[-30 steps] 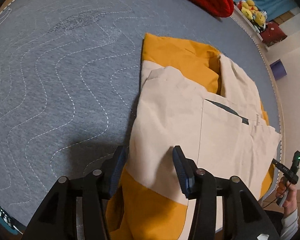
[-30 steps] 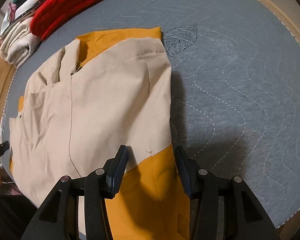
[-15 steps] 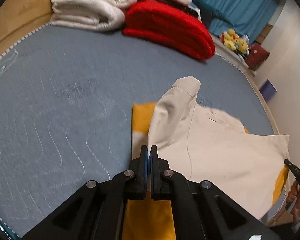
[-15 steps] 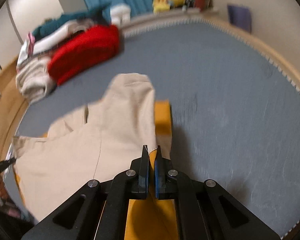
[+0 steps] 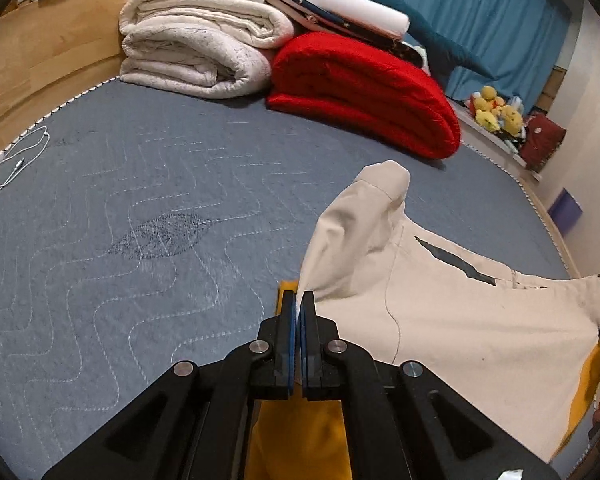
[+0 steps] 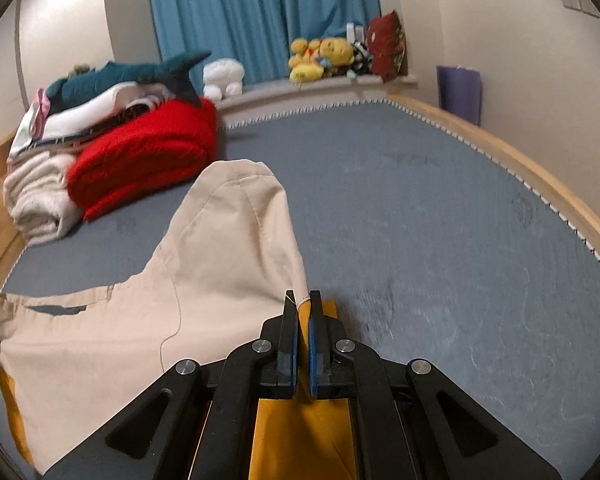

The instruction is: Fold large clothes

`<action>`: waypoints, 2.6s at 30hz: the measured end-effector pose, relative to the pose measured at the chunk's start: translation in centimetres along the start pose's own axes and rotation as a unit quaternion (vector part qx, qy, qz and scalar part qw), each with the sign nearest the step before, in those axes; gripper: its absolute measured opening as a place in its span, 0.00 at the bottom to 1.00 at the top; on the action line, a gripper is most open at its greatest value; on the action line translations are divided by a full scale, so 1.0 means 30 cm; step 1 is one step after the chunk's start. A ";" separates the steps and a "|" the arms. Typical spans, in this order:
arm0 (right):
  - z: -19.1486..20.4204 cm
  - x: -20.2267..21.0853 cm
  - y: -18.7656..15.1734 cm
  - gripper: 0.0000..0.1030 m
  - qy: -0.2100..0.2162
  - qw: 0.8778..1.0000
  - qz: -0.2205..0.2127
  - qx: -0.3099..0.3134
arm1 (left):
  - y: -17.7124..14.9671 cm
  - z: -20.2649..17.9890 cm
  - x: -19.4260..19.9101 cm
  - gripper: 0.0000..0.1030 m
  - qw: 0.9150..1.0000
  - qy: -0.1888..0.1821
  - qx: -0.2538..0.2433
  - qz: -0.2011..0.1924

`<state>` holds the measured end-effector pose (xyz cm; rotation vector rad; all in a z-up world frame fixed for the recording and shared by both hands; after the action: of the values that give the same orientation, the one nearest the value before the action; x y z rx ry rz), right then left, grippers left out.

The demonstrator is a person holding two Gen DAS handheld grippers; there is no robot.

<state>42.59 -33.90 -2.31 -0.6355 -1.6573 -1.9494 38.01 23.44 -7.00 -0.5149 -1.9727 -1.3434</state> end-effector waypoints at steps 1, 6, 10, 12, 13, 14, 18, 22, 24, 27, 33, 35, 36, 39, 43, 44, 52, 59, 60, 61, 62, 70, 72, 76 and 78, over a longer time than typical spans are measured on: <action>0.011 -0.013 0.004 0.03 -0.003 1.000 0.000 -0.001 | -0.002 0.000 -0.043 0.00 1.000 0.002 0.002 0.013; 0.008 -0.276 -0.074 0.04 -0.049 0.991 0.124 0.007 | -0.104 0.024 -0.350 0.03 0.984 0.007 0.008 0.177; -0.031 -0.444 -0.195 0.04 -0.068 0.972 0.227 0.007 | -0.062 0.002 -0.358 0.01 0.990 0.019 -0.012 0.138; -0.026 -0.420 -0.147 0.03 -0.076 0.978 0.192 0.008 | -0.009 0.009 -0.311 0.01 0.996 0.024 -0.008 0.083; -0.027 -0.393 -0.108 0.03 -0.071 0.984 0.162 0.000 | 0.000 0.018 -0.302 0.01 0.997 0.022 0.001 0.073; -0.030 -0.366 -0.070 0.03 -0.063 0.989 0.133 -0.009 | 0.002 0.027 -0.302 0.01 0.997 0.025 0.010 0.068; -0.009 -0.350 -0.031 0.03 -0.056 0.994 0.098 -0.004 | -0.046 0.032 -0.368 0.03 0.992 0.040 -0.002 0.121; -0.034 -0.444 -0.114 0.12 -0.069 0.980 0.184 -0.008 | -0.055 0.047 -0.332 0.16 0.989 0.040 -0.001 0.143; -0.060 -0.438 -0.132 0.26 -0.078 0.976 0.202 -0.011 | -0.038 0.050 -0.261 0.23 0.992 0.041 -0.003 0.116; -0.088 -0.367 -0.116 0.30 -0.078 0.978 0.192 0.002 | -0.026 0.031 -0.129 0.23 0.996 -0.013 -0.016 0.089; 0.003 -0.125 -0.151 0.31 0.001 0.980 0.157 0.119 | -0.243 -0.133 -0.062 0.30 0.951 -0.181 -0.138 0.208; 0.054 -0.063 -0.226 0.31 0.045 0.967 0.176 0.182 | -0.356 -0.173 -0.080 0.30 0.936 -0.146 -0.216 0.237; 0.069 -0.050 -0.269 0.31 0.052 0.958 0.190 0.210 | -0.397 -0.169 -0.095 0.30 0.929 -0.129 -0.238 0.252; 0.044 -0.084 -0.435 0.31 0.016 0.924 0.270 0.270 | -0.419 -0.107 -0.105 0.33 0.929 -0.110 -0.232 0.268; -0.044 -0.078 -0.485 0.28 0.002 0.919 0.306 0.248 | -0.417 -0.021 -0.073 0.29 0.934 -0.079 -0.211 0.279; -0.056 -0.071 -0.480 0.28 0.001 0.920 0.309 0.240 | -0.440 -0.006 -0.061 0.28 0.931 -0.075 -0.219 0.283; -0.167 -0.049 -0.520 0.28 -0.029 0.904 0.362 0.226 | -0.571 0.090 0.022 0.37 0.914 -0.008 -0.263 0.310; -0.181 0.115 -0.356 0.28 -0.139 0.927 0.282 0.204 | -0.483 0.026 0.318 0.27 0.960 0.031 -0.200 0.195; -0.151 0.169 -0.325 0.28 -0.132 0.941 0.245 0.192 | -0.474 0.000 0.370 0.27 0.971 0.017 -0.172 0.165; -0.108 0.216 -0.291 0.28 -0.125 0.952 0.210 0.185 | -0.444 -0.030 0.393 0.27 0.979 0.004 -0.147 0.142; -0.053 0.308 -0.251 0.30 -0.105 0.967 0.156 0.171 | -0.411 -0.081 0.397 0.27 0.985 -0.012 -0.120 0.121; 0.255 0.500 -0.384 0.33 0.019 0.994 0.052 0.099 | -0.565 -0.211 0.327 0.27 0.991 -0.020 -0.034 0.125; 0.364 0.437 -0.472 0.33 0.026 0.989 0.085 0.122 | -0.590 -0.229 0.332 0.27 0.990 -0.017 -0.030 0.133; 0.395 0.310 -0.574 0.33 0.037 0.976 0.132 0.171 | -0.582 -0.238 0.319 0.27 0.990 -0.003 -0.044 0.132; 0.399 0.278 -0.647 0.33 0.033 0.970 0.143 0.191 | -0.596 -0.223 0.312 0.27 0.990 0.000 -0.040 0.136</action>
<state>24.09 -20.09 -9.85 -0.6096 -1.7274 -1.3859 21.97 9.86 -10.27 -0.7919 -1.7792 -1.2529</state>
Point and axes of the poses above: each gripper's, at about its wrist camera, not at the fingertips, and x roughly against the way its jaws point, z to its left, y to its top, the point moved 1 cm from there along -x, roughly the way its jaws point, and after that the axes turned 1 degree about -x, right-handed, at the moved point
